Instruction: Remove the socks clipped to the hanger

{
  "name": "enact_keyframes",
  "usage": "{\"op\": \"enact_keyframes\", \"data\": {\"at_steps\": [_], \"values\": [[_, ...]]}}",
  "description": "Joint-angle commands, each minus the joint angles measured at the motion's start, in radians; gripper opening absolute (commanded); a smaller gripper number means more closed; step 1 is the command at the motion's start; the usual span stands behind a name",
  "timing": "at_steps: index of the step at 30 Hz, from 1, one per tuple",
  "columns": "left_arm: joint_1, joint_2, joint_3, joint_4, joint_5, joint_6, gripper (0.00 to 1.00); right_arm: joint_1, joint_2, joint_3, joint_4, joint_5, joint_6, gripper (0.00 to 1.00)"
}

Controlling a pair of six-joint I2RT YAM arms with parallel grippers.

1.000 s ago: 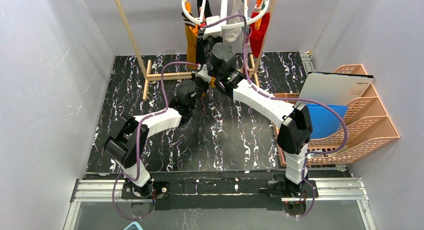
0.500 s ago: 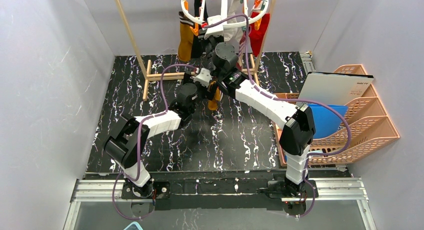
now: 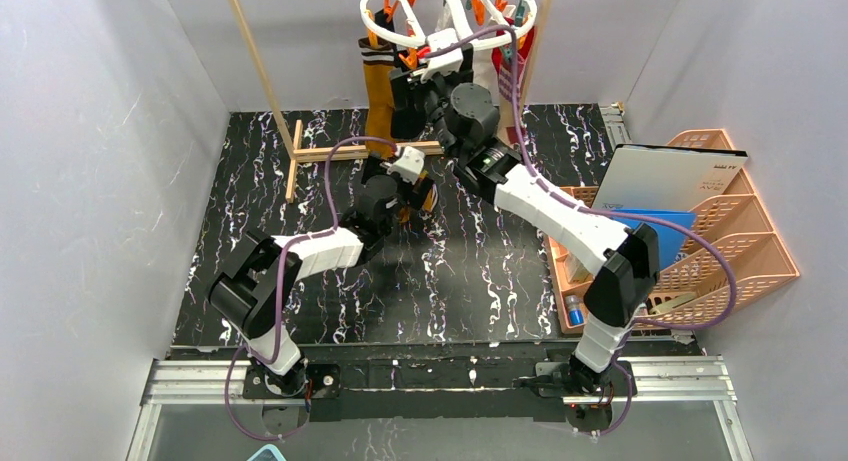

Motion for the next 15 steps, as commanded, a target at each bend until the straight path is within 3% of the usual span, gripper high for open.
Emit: {"op": "enact_keyframes", "data": {"at_steps": [1, 5, 11, 15], "values": [[-0.067, 0.000, 0.073, -0.038, -0.181, 0.219, 0.99, -0.005, -0.110, -0.046, -0.006, -0.068, 0.040, 0.99], [-0.089, 0.048, 0.127, -0.211, -0.191, 0.343, 0.98, -0.007, -0.188, -0.141, 0.036, -0.061, 0.044, 0.99], [-0.071, 0.093, 0.318, -0.721, 0.289, 0.302, 0.98, -0.023, -0.251, -0.203, 0.057, -0.042, 0.039, 0.99], [-0.067, 0.168, 0.459, -0.930, 0.410, 0.254, 0.98, -0.034, -0.280, -0.231, 0.075, -0.026, 0.031, 0.99]]}}
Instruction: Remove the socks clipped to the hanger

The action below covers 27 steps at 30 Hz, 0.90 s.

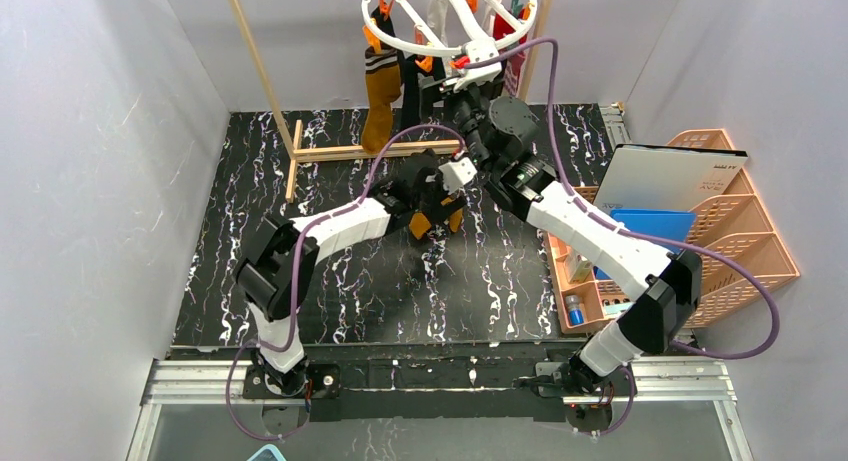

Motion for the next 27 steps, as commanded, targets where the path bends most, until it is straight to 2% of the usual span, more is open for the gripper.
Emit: {"op": "enact_keyframes", "data": {"at_steps": [1, 5, 8, 11, 15, 17, 23, 27], "values": [[0.018, 0.045, 0.127, -0.327, 0.252, -0.042, 0.98, -0.015, -0.065, -0.039, 0.085, 0.027, -0.004, 0.99], [0.067, 0.062, 0.176, -0.393, 0.368, -0.081, 0.97, -0.029, -0.096, -0.072, 0.118, 0.046, -0.012, 0.99], [0.113, 0.024, 0.153, -0.358, 0.448, -0.116, 0.96, -0.042, -0.112, -0.087, 0.124, 0.058, -0.009, 0.99], [0.126, -0.099, 0.007, -0.115, 0.322, -0.147, 0.96, -0.057, -0.125, -0.102, 0.129, 0.056, 0.014, 0.99], [0.186, -0.241, -0.261, 0.414, 0.225, -0.250, 0.98, -0.072, -0.128, -0.111, 0.127, 0.042, 0.033, 0.99], [0.210, -0.274, -0.366, 0.626, 0.190, -0.289, 0.99, -0.078, -0.127, -0.109, 0.125, 0.033, 0.040, 0.99], [0.244, -0.231, -0.414, 0.871, 0.224, -0.327, 0.98, -0.090, -0.128, -0.111, 0.117, 0.022, 0.058, 0.99], [0.261, -0.170, -0.379, 0.974, 0.235, -0.378, 0.98, -0.094, -0.133, -0.122, 0.115, 0.020, 0.070, 0.99]]}}
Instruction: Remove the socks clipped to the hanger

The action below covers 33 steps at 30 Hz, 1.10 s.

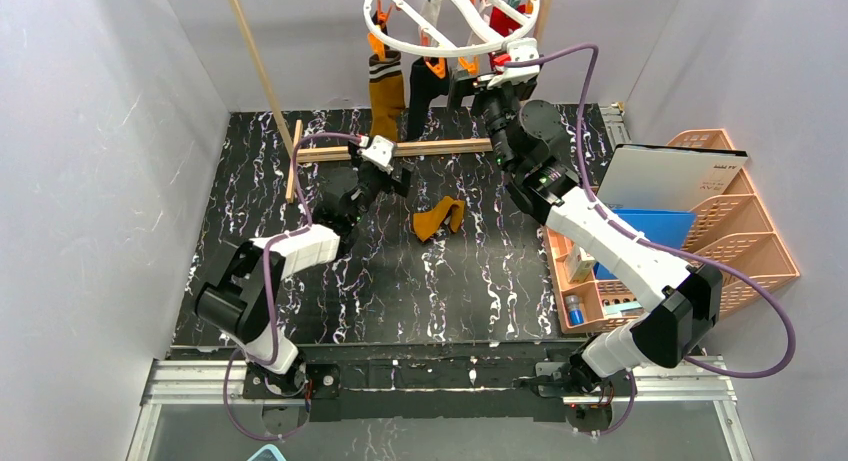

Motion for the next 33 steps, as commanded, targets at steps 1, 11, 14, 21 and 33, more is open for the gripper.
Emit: {"op": "enact_keyframes", "data": {"at_steps": [1, 11, 14, 21, 33], "values": [[0.017, 0.055, 0.044, 0.223, 0.025, -0.081, 0.98, -0.007, -0.035, -0.011, 0.046, -0.005, 0.028, 0.99], [0.027, 0.200, 0.253, 0.249, 0.089, -0.111, 0.98, -0.007, -0.120, -0.233, 0.190, 0.009, 0.066, 0.96], [0.034, 0.237, 0.297, 0.254, 0.110, -0.125, 0.97, -0.006, -0.138, -0.297, 0.209, 0.008, 0.072, 0.96], [0.054, 0.295, 0.382, 0.264, 0.187, -0.196, 0.70, -0.007, -0.154, -0.373, 0.187, -0.003, 0.087, 0.95], [0.082, 0.388, 0.491, 0.260, 0.254, -0.261, 0.59, -0.007, -0.207, -0.462, 0.138, 0.034, 0.083, 0.95]]}}
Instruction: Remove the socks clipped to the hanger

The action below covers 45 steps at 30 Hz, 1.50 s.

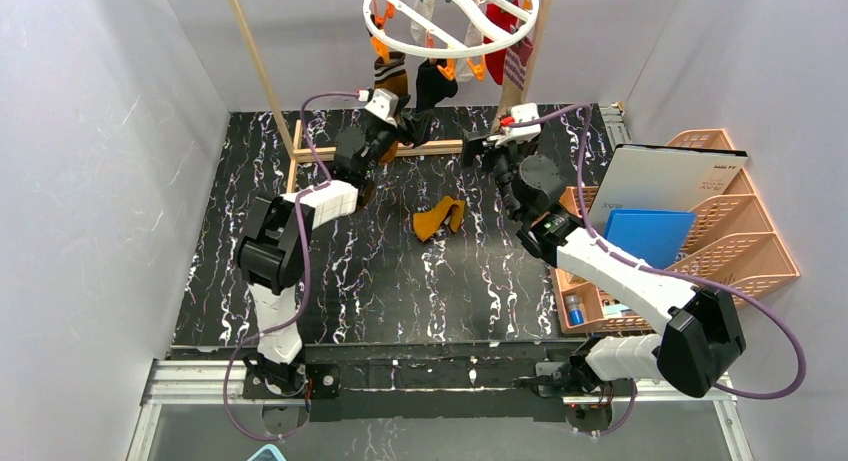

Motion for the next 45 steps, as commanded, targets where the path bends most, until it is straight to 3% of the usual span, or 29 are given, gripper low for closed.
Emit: {"op": "enact_keyframes", "data": {"at_steps": [1, 10, 12, 13, 21, 26, 29, 32, 39, 45], "values": [[0.010, 0.038, 0.060, 0.026, 0.024, -0.026, 0.57, -0.003, -0.043, -0.006, 0.018, 0.021, 0.005, 0.95], [0.011, 0.090, 0.135, -0.018, 0.036, -0.030, 0.41, -0.003, -0.054, -0.028, -0.014, 0.020, 0.006, 0.95], [0.011, 0.099, 0.151, -0.041, 0.036, -0.027, 0.07, -0.003, -0.056, -0.033, -0.023, 0.017, 0.013, 0.95], [0.010, 0.104, 0.159, -0.051, 0.038, -0.025, 0.00, -0.003, -0.055, -0.035, -0.025, 0.015, 0.015, 0.95], [0.010, 0.080, 0.139, -0.100, 0.019, -0.013, 0.00, -0.003, -0.039, -0.030, -0.041, -0.027, 0.046, 0.95], [-0.009, -0.028, 0.014, -0.100, -0.055, 0.042, 0.00, -0.004, -0.021, -0.019, -0.040, -0.059, 0.062, 0.94], [-0.065, -0.175, -0.134, -0.109, -0.146, 0.122, 0.00, -0.003, -0.013, -0.007, -0.025, -0.109, 0.101, 0.93], [-0.148, -0.265, -0.197, -0.165, -0.228, 0.221, 0.00, -0.001, 0.011, 0.044, -0.003, -0.216, 0.151, 0.93], [-0.226, -0.297, -0.191, -0.250, -0.266, 0.317, 0.00, -0.005, 0.076, 0.135, 0.032, -0.472, 0.160, 0.94], [-0.231, -0.321, -0.239, -0.267, -0.320, 0.331, 0.00, -0.153, 0.130, 0.168, 0.059, -0.756, 0.299, 0.96]]}}
